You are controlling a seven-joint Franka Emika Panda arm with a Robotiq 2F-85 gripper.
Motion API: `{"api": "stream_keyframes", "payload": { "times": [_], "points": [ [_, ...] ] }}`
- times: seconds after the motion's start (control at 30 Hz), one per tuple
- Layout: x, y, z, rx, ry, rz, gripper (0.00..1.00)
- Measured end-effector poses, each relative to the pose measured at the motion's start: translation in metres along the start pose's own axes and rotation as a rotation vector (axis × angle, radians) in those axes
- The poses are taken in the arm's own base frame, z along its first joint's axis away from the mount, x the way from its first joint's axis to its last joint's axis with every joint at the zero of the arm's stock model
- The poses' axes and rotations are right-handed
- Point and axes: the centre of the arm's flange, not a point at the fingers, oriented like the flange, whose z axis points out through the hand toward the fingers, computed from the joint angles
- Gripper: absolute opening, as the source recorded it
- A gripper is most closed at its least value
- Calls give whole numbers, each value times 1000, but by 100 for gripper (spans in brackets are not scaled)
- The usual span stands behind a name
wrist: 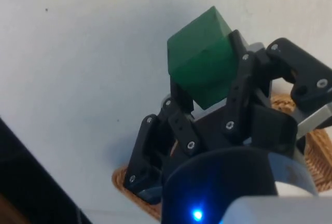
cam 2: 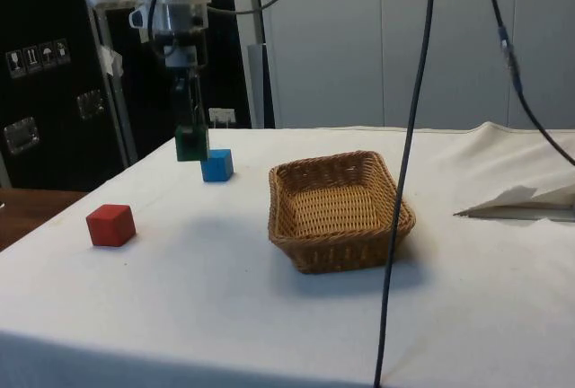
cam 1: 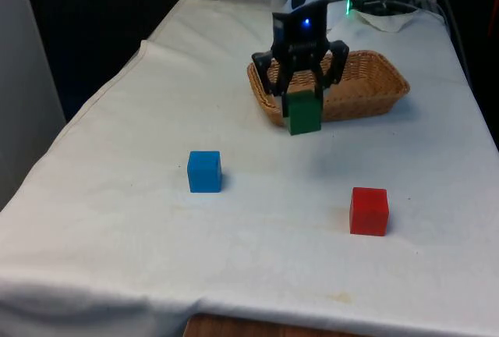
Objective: Pick up exactly two blocks and place them into the basket.
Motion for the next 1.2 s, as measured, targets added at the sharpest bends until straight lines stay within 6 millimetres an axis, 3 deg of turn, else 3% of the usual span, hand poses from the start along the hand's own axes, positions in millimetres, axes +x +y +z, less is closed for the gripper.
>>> {"api": "stream_keyframes", "payload": {
  "times": [0.6, 1.2],
  "points": [
    [-28, -11, -52, 32, 20, 39, 0],
    [-65, -17, -67, 8, -8, 41, 0]
  ]
}}
